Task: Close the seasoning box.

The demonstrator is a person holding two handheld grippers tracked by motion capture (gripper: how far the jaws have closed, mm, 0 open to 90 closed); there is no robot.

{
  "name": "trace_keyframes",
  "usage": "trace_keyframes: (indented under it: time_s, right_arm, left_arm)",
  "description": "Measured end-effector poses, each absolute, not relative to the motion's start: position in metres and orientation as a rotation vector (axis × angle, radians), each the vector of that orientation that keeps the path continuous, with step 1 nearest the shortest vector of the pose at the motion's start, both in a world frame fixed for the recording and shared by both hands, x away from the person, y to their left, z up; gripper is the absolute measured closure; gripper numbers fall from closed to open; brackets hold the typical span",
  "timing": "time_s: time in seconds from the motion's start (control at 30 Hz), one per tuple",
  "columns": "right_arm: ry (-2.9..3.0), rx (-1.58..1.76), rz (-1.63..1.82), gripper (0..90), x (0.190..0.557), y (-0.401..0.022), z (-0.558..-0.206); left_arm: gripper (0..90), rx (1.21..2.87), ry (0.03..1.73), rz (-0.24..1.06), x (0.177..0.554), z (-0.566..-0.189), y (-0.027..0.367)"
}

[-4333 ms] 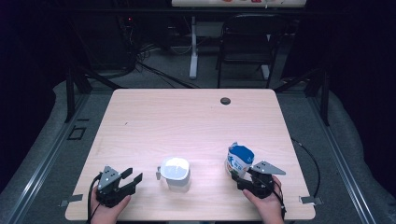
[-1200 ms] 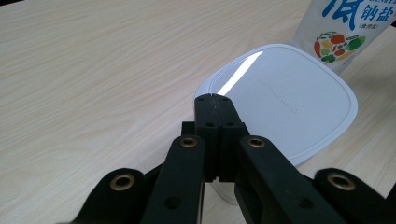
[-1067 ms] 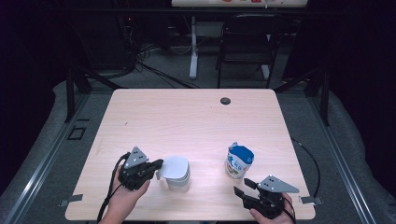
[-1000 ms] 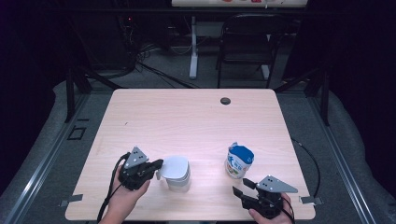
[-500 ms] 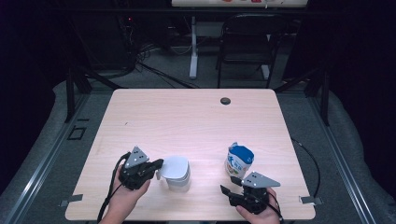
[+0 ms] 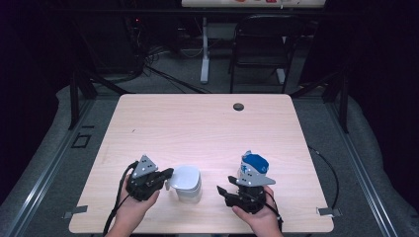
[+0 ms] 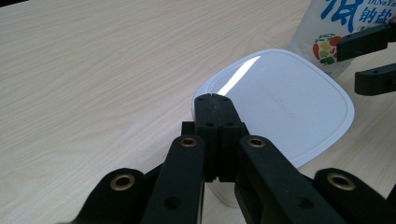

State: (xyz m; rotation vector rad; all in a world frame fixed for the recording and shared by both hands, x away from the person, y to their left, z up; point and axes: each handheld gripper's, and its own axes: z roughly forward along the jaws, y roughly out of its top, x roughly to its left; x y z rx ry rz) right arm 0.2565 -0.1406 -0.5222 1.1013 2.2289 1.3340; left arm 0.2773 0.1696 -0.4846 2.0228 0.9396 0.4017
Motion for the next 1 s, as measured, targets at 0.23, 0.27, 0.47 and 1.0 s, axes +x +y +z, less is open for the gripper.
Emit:
trace_keyframes:
  time_s: [0.23,0.27,0.47,1.0]
  right_arm:
    - [2.235,1.069,1.347,46.4,0.264,-0.124,-0.515]
    - [2.235,1.067,1.348,46.4,0.264,-0.122,-0.515]
    - [2.244,1.047,1.346,46.2,0.269,-0.112,-0.512]
    - [2.284,1.02,1.315,46.0,0.275,-0.099,-0.515]
  left_arm:
    - [90.0,2.021,0.939,0.399,0.277,-0.485,0.17]
    - [90.0,2.021,0.939,0.399,0.277,-0.485,0.17]
    - [90.0,2.019,0.939,0.399,0.277,-0.485,0.17]
    - [90.0,2.02,0.938,0.397,0.277,-0.485,0.17]
